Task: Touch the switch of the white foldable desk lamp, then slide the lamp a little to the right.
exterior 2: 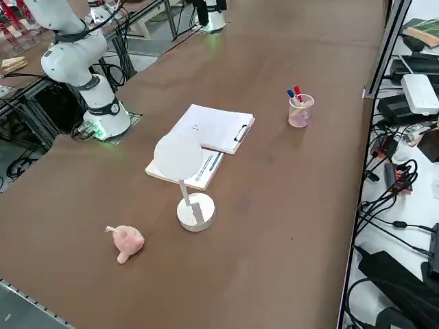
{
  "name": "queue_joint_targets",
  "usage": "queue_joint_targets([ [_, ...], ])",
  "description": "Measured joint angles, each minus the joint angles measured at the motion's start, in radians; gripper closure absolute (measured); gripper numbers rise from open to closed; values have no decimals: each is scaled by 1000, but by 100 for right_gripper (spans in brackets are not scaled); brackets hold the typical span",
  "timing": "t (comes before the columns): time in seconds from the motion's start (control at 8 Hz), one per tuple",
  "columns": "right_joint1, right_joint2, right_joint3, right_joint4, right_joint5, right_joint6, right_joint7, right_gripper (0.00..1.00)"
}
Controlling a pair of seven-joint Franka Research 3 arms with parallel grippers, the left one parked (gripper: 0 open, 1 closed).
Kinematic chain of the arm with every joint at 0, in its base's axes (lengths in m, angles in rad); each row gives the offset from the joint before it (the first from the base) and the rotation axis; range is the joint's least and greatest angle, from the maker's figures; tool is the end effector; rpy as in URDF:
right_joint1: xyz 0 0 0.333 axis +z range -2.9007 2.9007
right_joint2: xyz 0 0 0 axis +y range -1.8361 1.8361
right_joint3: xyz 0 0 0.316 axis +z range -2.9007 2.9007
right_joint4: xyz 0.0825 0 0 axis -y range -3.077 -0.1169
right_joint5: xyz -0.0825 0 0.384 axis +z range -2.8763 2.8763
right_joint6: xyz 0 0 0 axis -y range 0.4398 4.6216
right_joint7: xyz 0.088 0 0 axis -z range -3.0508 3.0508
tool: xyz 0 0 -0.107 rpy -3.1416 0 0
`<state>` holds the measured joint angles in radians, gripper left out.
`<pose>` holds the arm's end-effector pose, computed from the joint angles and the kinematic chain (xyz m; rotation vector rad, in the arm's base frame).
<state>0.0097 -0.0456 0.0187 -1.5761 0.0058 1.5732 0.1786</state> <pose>0.5406 0.0162 0.6472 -3.1228 0.2348 -0.0657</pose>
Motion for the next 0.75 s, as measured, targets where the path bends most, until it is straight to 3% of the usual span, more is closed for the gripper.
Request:
queue_joint_targets([
  [0.75, 0, 55, -6, 9, -6, 18, -46, 0],
])
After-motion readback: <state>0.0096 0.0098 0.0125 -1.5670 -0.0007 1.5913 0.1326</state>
